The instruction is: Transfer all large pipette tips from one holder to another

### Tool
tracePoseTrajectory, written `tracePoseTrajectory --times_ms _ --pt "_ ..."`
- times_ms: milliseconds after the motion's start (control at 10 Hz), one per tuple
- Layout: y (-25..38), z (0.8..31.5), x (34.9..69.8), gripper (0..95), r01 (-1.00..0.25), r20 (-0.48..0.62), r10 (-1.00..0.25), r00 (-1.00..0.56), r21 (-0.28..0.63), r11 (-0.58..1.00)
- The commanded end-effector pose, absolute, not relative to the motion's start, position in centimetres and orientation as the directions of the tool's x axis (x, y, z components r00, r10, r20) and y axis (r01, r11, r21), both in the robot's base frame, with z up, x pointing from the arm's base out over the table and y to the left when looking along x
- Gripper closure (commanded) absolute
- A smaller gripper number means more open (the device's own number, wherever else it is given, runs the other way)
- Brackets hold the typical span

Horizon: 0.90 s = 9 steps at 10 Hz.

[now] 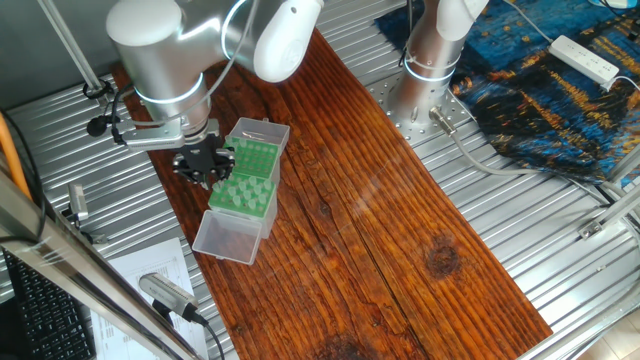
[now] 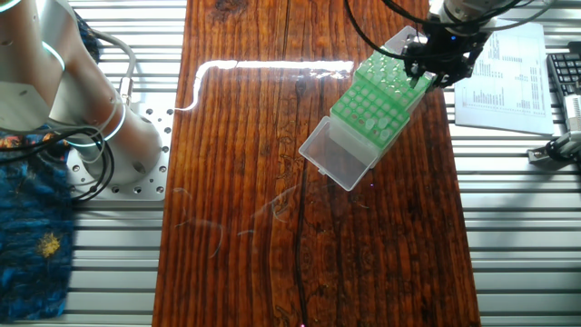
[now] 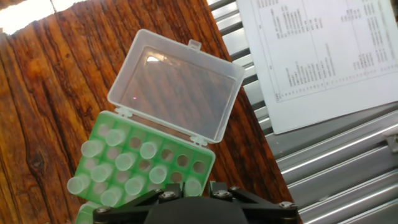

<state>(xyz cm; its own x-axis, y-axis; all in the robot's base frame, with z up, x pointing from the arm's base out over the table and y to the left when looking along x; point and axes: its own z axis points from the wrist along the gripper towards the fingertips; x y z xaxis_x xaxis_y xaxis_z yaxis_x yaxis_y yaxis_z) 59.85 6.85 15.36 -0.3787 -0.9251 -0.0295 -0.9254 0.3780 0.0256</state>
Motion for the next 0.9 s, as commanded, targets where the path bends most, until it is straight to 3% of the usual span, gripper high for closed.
tracePoseTrajectory --times_ms 100,400,500,900 --pt "7.19 15.31 59.82 76.0 -0.918 -0.029 -0.917 -0.397 0.027 0.396" --pt "7.52 15.22 59.83 76.0 -0.913 -0.027 -0.913 -0.408 0.027 0.407" --pt "7.52 15.22 59.83 95.0 -0.914 -0.028 -0.914 -0.406 0.027 0.405" --pt "7.52 15.22 59.83 95.0 -0.908 -0.024 -0.907 -0.419 0.030 0.419"
